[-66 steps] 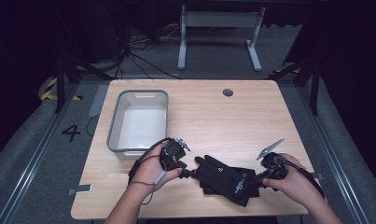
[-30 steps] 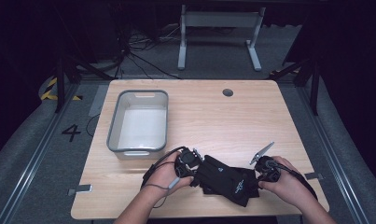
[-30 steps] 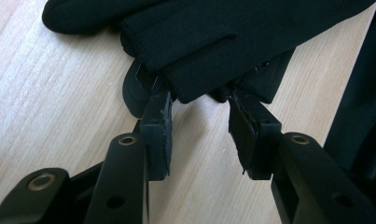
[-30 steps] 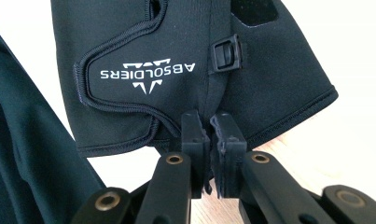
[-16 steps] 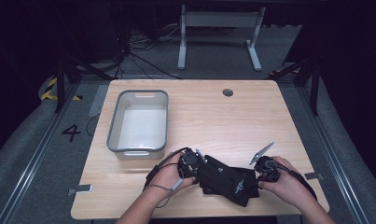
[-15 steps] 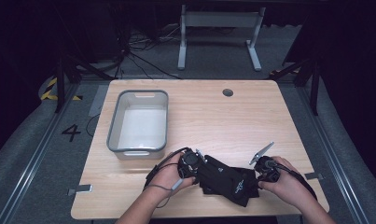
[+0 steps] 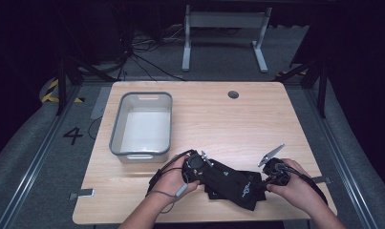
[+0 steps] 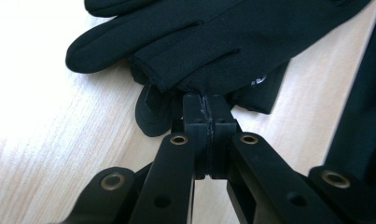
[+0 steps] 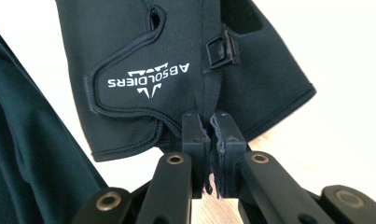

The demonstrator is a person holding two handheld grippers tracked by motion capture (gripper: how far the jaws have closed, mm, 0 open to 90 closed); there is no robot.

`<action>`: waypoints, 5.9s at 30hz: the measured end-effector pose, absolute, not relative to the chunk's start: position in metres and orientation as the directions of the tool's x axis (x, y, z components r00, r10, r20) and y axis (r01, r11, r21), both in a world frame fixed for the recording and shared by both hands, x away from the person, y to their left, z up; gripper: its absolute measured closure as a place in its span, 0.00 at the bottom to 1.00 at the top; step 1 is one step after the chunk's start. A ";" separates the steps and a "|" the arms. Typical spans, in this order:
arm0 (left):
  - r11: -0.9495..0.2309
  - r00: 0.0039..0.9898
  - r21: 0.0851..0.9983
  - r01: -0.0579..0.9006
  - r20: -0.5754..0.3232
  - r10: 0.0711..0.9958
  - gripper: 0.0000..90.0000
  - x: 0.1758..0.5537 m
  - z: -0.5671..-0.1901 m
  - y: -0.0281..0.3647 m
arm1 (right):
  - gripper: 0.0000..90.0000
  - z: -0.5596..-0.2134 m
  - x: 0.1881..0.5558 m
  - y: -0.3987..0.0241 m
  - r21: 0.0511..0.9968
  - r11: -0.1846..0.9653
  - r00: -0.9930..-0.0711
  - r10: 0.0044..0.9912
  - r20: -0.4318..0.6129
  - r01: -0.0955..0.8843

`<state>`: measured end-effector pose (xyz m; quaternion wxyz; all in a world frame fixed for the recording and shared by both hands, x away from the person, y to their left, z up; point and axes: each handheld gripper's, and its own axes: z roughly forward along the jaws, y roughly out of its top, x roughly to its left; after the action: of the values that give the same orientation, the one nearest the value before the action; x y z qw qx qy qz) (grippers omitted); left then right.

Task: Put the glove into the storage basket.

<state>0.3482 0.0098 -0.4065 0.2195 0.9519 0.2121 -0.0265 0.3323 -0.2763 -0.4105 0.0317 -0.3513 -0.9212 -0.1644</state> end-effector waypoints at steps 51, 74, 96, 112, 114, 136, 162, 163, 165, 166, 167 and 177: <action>-0.868 0.937 0.356 0.346 -0.181 0.299 0.98 0.321 -0.409 -0.011 | 0.95 -0.398 0.357 -0.280 0.340 0.675 -0.735 0.673 0.082 0.655; -0.726 0.899 0.532 0.436 -0.229 0.373 0.70 0.339 -0.385 0.011 | 0.80 -0.386 0.350 -0.307 0.456 0.595 -0.688 0.724 0.054 0.662; -0.680 0.915 0.617 0.396 -0.201 0.350 0.61 0.355 -0.394 -0.030 | 0.75 -0.390 0.353 -0.343 0.465 0.501 -0.603 0.792 0.092 0.729; -0.747 0.949 0.590 0.308 -0.137 0.283 0.41 0.357 -0.424 -0.060 | 0.72 -0.392 0.351 -0.345 0.464 0.489 -0.596 0.796 0.110 0.738; -0.759 0.946 0.569 0.318 -0.138 0.293 0.39 0.358 -0.427 -0.062 | 0.72 -0.392 0.351 -0.345 0.464 0.490 -0.596 0.795 0.109 0.738; -0.814 0.973 0.535 0.225 -0.076 0.218 0.27 0.352 -0.446 -0.070 | 0.71 -0.391 0.350 -0.343 0.468 0.489 -0.602 0.789 0.124 0.736; -0.816 0.961 0.511 0.269 -0.082 0.265 0.72 0.346 -0.441 -0.070 | 0.71 -0.392 0.349 -0.341 0.467 0.488 -0.602 0.788 0.127 0.737; -0.811 0.957 0.512 0.283 -0.097 0.273 0.73 0.347 -0.440 -0.069 | 0.71 -0.393 0.349 -0.342 0.468 0.489 -0.603 0.787 0.127 0.737; -0.812 0.955 0.506 0.291 -0.104 0.277 0.74 0.347 -0.439 -0.069 | 0.71 -0.393 0.349 -0.342 0.467 0.489 -0.603 0.788 0.127 0.737; -0.809 0.953 0.507 0.298 -0.111 0.282 0.74 0.347 -0.438 -0.068 | 0.71 -0.393 0.350 -0.344 0.470 0.486 -0.601 0.789 0.127 0.737; -0.805 0.949 0.505 0.311 -0.124 0.290 0.74 0.347 -0.434 -0.067 | 0.71 -0.393 0.350 -0.345 0.469 0.487 -0.601 0.789 0.125 0.737; -0.781 0.937 0.519 0.347 -0.163 0.308 0.75 0.343 -0.411 -0.055 | 0.71 -0.393 0.350 -0.346 0.475 0.483 -0.598 0.792 0.122 0.736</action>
<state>0.3429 -0.0547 -0.4106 0.2817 0.9430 0.1738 -0.0347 0.3503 -0.3456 -0.3926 -0.0568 -0.4444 -0.8593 -0.2469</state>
